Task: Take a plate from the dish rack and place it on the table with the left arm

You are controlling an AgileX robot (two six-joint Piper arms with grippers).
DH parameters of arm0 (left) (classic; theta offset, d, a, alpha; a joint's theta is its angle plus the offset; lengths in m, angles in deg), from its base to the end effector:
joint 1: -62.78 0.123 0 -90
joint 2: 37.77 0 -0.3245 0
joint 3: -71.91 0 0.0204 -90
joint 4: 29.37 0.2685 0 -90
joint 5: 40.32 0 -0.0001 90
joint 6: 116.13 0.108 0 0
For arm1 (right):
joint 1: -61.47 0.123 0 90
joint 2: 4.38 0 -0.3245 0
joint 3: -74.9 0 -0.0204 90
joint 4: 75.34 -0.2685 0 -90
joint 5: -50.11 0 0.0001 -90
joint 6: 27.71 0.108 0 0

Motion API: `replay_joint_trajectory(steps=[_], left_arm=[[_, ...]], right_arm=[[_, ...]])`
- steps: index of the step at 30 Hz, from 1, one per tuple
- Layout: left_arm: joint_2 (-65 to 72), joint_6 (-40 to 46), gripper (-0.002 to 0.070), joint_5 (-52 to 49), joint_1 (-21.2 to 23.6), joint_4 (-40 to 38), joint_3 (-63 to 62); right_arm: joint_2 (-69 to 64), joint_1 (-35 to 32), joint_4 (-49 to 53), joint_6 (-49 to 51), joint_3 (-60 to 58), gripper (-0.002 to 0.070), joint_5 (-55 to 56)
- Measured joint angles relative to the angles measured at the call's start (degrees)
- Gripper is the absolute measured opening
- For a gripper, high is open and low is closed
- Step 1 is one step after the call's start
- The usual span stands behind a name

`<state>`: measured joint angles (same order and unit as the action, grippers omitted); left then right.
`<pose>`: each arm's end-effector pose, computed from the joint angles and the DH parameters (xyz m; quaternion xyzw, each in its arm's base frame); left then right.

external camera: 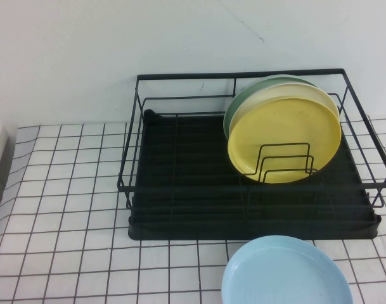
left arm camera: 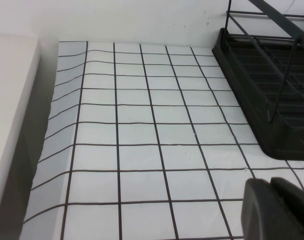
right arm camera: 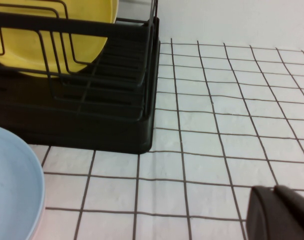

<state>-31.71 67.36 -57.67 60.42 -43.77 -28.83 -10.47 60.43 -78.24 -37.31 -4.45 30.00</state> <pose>0.0481 -0.0100 0.1767 -0.0304 0.7772 -0.0978 0.6208 0.0474 0.0010 0.1701 -0.0458 0.7948 -0.0349 0.6041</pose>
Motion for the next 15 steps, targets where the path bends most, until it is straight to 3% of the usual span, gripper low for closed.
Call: replay_joint_trajectory(steps=[15], left_arm=[[0.00,-0.04,-0.0003,-0.76,0.00,2.98,0.00]], right_arm=[[0.00,0.00,0.00,0.00,0.00,-0.0001,0.00]])
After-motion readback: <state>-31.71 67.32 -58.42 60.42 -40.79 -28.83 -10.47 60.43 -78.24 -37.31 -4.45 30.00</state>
